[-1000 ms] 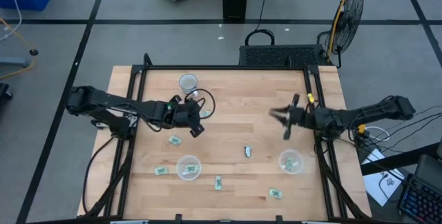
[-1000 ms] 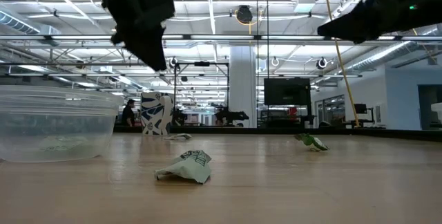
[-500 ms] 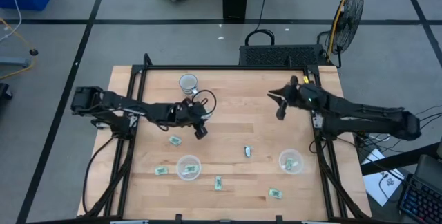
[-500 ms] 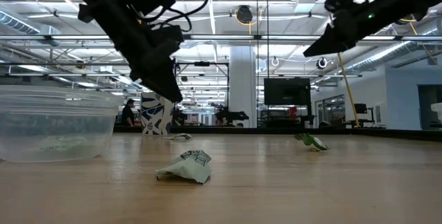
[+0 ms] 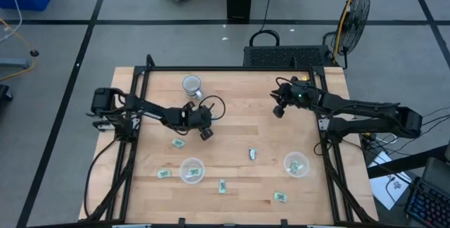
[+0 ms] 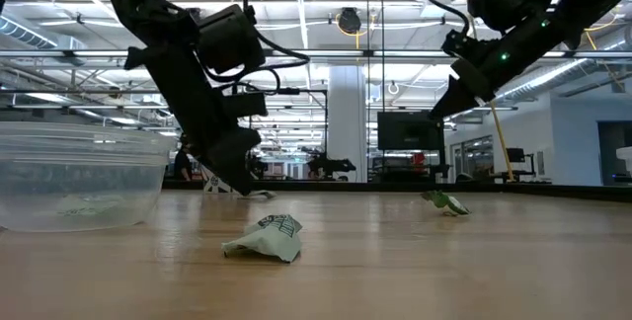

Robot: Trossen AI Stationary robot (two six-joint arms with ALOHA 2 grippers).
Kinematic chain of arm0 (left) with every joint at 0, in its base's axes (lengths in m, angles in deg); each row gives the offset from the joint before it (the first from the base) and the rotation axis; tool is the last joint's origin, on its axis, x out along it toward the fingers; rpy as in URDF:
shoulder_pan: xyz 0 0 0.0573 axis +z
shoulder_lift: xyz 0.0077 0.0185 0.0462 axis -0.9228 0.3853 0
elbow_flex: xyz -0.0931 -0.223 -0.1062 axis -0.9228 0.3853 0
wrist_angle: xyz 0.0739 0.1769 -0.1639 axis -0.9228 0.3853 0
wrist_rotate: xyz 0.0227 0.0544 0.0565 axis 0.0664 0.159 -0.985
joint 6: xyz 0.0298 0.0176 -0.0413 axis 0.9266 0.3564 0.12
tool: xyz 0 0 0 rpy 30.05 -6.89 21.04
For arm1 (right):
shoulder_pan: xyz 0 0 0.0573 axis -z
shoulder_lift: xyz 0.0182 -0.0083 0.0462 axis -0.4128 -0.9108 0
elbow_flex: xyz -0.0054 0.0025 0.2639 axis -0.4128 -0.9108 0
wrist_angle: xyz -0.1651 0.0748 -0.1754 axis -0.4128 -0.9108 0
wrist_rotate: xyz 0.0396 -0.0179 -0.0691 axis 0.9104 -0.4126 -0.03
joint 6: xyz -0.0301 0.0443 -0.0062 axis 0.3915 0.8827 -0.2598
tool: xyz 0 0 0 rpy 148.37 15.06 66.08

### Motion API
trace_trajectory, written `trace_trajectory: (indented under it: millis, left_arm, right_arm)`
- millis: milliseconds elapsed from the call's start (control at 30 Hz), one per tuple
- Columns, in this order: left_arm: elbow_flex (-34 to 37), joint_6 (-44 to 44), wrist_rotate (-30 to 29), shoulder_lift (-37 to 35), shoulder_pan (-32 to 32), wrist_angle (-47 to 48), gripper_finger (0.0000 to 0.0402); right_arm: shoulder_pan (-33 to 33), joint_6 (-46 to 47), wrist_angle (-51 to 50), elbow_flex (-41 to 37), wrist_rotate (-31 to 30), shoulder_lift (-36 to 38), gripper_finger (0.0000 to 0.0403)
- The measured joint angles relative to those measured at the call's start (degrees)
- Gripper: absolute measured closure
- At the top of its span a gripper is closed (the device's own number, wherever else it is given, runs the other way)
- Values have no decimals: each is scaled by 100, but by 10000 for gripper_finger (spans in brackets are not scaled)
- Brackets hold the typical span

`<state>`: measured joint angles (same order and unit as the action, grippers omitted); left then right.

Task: Pick and place items into bin
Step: Put the stevia packet into the left transparent bin

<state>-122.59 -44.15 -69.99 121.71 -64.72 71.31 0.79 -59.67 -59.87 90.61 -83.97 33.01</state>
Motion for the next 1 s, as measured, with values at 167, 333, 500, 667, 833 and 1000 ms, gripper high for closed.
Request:
trace_trajectory:
  millis: [167,333,500,667,833,1000]
  left_arm:
    - [0,2,-111,22,0,-23,273]
    - [0,-30,8,21,-11,-103,273]
    - [-2,206,-21,20,-11,-416,273]
    - [-4,489,-121,20,94,-370,273]
    - [-4,509,9,20,212,-372,273]
    - [-15,507,30,300,262,-516,273]
  right_arm:
    - [0,-70,76,0,4,-115,344]
    - [-2,-104,77,0,4,-145,344]
    - [-2,-104,79,0,4,-145,344]
    - [-2,-106,79,0,4,-145,344]
    - [-2,-106,79,0,4,-145,344]
    - [-4,-106,77,0,4,-145,344]
